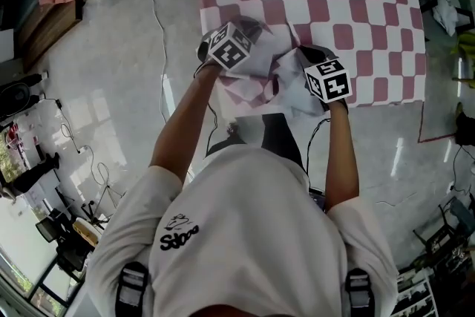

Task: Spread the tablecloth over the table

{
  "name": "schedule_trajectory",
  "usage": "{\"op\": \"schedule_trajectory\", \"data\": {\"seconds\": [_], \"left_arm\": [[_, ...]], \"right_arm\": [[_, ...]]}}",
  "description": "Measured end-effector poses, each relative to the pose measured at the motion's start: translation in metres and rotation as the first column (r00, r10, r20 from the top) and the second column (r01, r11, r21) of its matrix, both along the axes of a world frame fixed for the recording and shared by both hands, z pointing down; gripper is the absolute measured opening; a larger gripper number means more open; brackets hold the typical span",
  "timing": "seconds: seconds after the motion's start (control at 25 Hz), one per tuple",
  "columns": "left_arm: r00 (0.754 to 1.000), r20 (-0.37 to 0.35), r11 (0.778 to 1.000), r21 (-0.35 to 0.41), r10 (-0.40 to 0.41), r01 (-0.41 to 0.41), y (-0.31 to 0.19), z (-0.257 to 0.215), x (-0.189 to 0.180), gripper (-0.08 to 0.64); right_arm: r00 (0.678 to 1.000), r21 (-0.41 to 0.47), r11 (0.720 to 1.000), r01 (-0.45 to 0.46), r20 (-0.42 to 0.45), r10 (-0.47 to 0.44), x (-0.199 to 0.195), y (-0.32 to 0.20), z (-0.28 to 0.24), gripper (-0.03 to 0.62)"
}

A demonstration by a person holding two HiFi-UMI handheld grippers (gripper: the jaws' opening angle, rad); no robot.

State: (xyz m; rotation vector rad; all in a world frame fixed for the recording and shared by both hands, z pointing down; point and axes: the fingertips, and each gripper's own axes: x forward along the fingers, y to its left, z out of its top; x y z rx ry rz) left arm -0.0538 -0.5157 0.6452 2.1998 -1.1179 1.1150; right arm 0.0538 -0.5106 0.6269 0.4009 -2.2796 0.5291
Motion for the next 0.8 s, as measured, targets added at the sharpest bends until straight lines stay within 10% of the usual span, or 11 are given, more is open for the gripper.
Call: {"op": "schedule_trajectory", "data": {"seconds": [0.4, 0.8], "left_arm": [[0.995, -0.102, 0.996, 0.092, -0.014, 0.023, 0.027, -0.046, -0.016, 0.032], [0.962, -0.222, 0.975, 0.191, 0.157, -0.115, 0.11, -0.1, -0.03, 0.032]], "right_arm": [[0.985, 0.083, 0.983, -0.166, 0.051, 0.162, 0.018, 0.022, -0.046, 0.025], [0.92, 0.246, 0.886, -0.392, 0.095, 0.381, 0.03, 0.112, -0.108, 0.025]]}}
